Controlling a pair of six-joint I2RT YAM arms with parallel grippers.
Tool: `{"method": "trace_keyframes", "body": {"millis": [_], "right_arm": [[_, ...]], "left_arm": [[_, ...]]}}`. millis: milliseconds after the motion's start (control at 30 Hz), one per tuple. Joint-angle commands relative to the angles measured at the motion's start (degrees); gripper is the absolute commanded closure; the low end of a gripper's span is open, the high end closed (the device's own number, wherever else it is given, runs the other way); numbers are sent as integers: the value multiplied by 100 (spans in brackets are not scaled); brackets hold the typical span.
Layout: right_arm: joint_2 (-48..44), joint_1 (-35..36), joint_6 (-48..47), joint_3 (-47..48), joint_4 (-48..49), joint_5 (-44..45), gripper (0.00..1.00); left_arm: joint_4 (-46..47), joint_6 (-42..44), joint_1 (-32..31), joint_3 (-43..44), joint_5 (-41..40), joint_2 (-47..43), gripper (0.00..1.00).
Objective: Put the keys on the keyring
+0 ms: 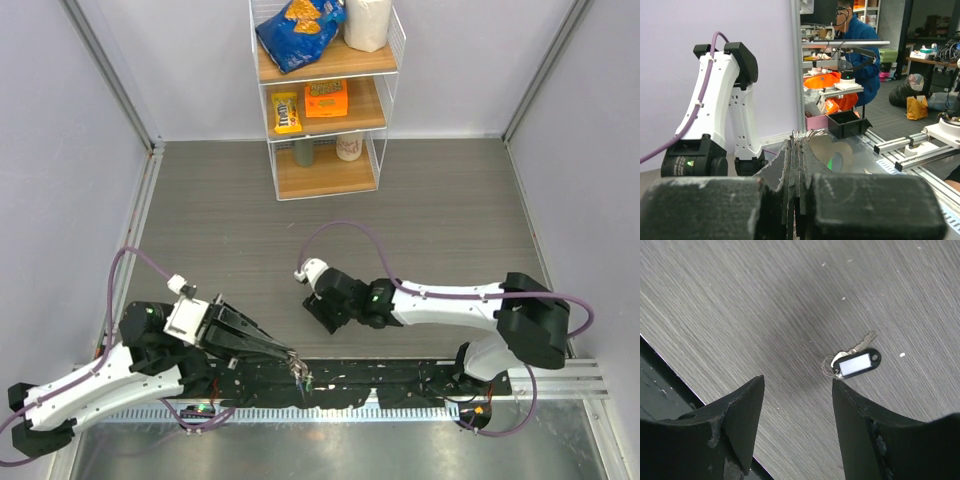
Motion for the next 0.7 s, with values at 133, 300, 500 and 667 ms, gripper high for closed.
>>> {"method": "trace_keyframes", "body": {"millis": [133,300,500,667], "right_arm": [[594,425,-1006,696,-573,1277,40],[849,425,-1270,723,-574,1629,44],[1148,425,-1393,732,-494,1595,49],[1271,460,-1472,697,-486,1516,50]], "left_arm": [[-205,17,-21,-60,-392,-519,100],[-320,43,-21,-60,-409,-555,100],[-381,70,-21,-51,-400,-581,100],[-434,113,-12,-42,-392,-581,100]]}}
